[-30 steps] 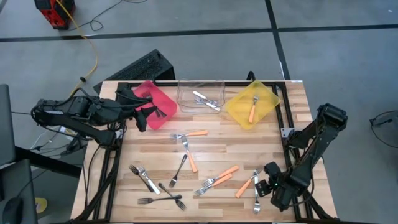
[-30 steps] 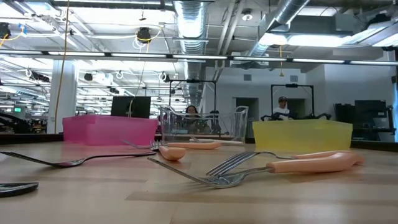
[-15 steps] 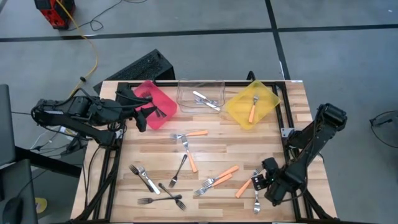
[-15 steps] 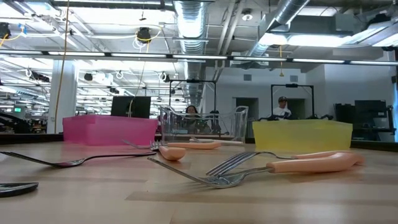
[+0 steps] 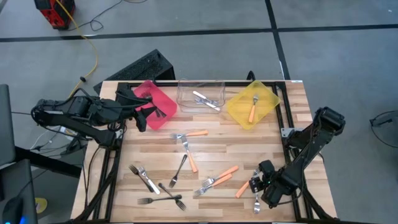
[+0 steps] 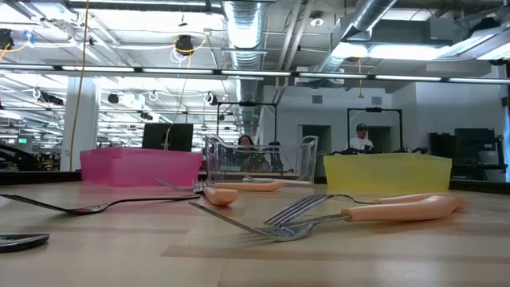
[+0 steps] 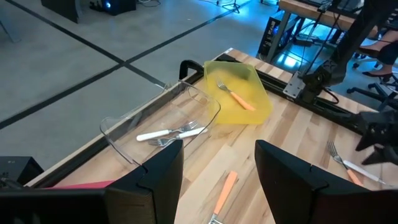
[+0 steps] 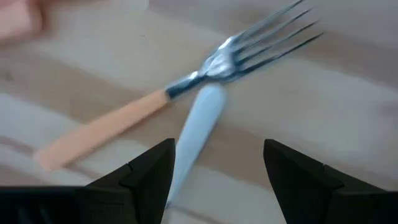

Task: Sort silverware by color (type)
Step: Put the white fork into the transparent bin

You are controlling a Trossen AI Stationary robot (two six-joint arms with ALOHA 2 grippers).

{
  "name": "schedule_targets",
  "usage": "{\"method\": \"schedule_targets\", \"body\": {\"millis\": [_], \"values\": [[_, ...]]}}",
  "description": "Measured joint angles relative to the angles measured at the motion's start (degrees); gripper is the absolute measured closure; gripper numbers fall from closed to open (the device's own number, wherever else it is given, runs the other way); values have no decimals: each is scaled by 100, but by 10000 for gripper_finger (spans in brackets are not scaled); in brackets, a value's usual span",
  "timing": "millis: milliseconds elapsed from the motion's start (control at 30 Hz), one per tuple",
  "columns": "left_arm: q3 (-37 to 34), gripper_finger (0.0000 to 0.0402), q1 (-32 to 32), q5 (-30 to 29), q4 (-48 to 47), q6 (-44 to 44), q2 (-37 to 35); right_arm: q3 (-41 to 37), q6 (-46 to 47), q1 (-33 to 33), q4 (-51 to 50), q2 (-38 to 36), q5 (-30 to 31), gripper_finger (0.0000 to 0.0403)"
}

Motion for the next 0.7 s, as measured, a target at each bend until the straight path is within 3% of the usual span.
{"method": "schedule_targets", "body": {"millis": [367, 700], "values": [[0, 220, 1, -283, 1, -133, -2, 451, -283, -55, 221, 820, -70, 132], [0, 220, 1, -285, 1, -234, -2, 843, -596, -52, 189, 1437, -687, 137]]}}
